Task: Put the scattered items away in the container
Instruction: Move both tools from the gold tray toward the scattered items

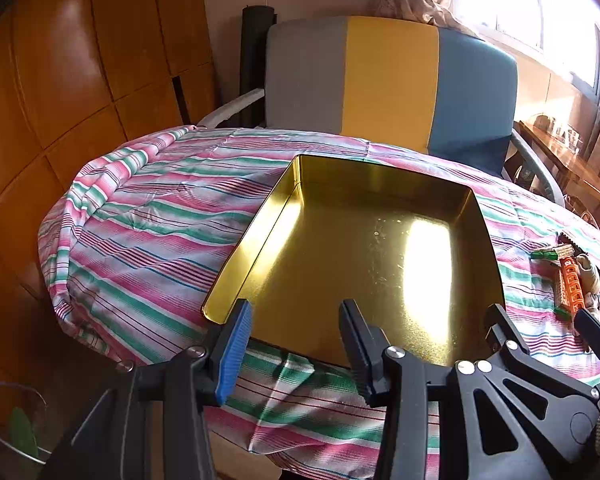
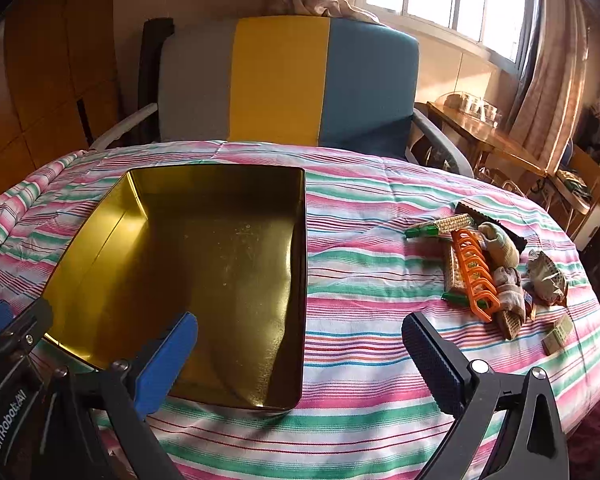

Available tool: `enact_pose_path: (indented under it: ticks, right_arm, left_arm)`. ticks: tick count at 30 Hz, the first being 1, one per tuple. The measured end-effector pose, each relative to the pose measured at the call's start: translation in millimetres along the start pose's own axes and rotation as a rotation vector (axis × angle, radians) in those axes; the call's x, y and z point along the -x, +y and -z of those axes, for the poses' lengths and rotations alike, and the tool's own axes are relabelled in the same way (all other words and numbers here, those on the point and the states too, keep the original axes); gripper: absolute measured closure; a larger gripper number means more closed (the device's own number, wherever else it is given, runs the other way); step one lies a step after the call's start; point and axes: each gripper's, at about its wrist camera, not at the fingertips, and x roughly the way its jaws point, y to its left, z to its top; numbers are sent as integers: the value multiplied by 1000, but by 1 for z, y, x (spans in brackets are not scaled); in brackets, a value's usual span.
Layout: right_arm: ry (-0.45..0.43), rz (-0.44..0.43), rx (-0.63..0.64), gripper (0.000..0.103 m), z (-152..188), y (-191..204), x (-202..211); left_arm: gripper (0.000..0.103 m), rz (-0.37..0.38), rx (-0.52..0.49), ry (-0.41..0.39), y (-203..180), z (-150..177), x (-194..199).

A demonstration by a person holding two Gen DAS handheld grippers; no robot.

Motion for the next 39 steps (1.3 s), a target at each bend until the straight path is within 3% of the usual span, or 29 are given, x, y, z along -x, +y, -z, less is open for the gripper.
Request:
enact_pose_path:
  ticks: [9, 27, 39]
  right_arm:
    - [-23, 20, 23, 0, 3, 9, 4]
    - [-24, -5, -21, 0, 6, -18, 9]
    - [25, -16, -135, 0, 13, -79, -8]
  left_arm:
    - [57, -20, -19, -9, -3, 3, 0]
    - [57, 17, -67, -8, -16, 10, 7]
    - [57, 76, -193, 5, -62, 14, 6]
